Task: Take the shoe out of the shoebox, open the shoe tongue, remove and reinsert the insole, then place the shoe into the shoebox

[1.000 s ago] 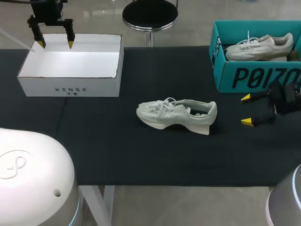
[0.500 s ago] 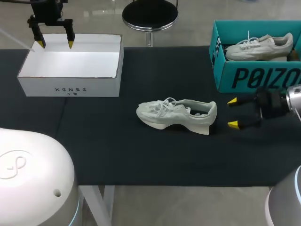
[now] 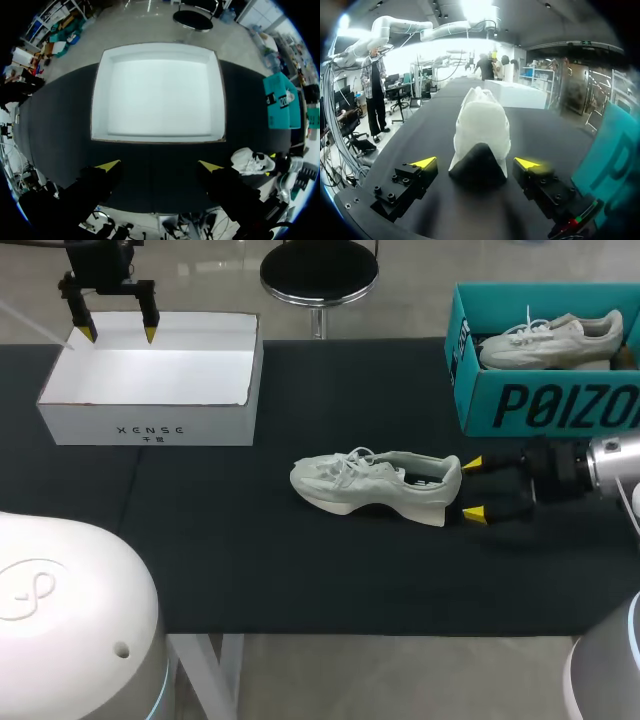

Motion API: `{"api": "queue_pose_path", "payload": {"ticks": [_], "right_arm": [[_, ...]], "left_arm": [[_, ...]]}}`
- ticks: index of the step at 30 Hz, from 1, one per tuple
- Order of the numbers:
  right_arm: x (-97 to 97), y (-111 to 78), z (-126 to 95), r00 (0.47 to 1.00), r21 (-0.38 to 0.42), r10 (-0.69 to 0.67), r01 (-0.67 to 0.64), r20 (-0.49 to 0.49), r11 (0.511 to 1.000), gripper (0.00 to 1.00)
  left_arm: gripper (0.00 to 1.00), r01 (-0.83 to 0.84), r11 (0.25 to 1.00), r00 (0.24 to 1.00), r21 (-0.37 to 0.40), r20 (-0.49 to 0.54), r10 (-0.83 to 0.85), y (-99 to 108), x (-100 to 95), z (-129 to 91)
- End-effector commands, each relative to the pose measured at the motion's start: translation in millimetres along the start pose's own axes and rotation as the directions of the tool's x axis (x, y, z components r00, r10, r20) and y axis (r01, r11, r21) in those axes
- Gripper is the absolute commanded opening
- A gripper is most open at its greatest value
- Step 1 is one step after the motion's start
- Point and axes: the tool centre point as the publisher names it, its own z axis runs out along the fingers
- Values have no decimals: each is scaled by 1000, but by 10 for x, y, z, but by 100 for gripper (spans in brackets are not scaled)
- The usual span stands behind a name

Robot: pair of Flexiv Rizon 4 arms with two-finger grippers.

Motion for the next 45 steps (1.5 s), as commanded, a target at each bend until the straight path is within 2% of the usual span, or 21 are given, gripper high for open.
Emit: {"api": "queue_pose_path", "payload": {"ticks": [1, 14, 45], "right_arm": [[-17, 17, 105, 1000, 0, -3, 3, -1, 1000, 100], [-7, -77, 225, 1000, 0, 1, -1, -3, 1000, 100], [-210, -164, 330, 1000, -21, -14, 14, 20, 1000, 100]], "left_arm": [[100, 0, 1000, 1000, 0, 0, 0, 1, 0, 1], [100, 0, 1000, 1000, 0, 0, 0, 1, 0, 1], [100, 0, 1000, 1000, 0, 0, 0, 1, 0, 1]]}}
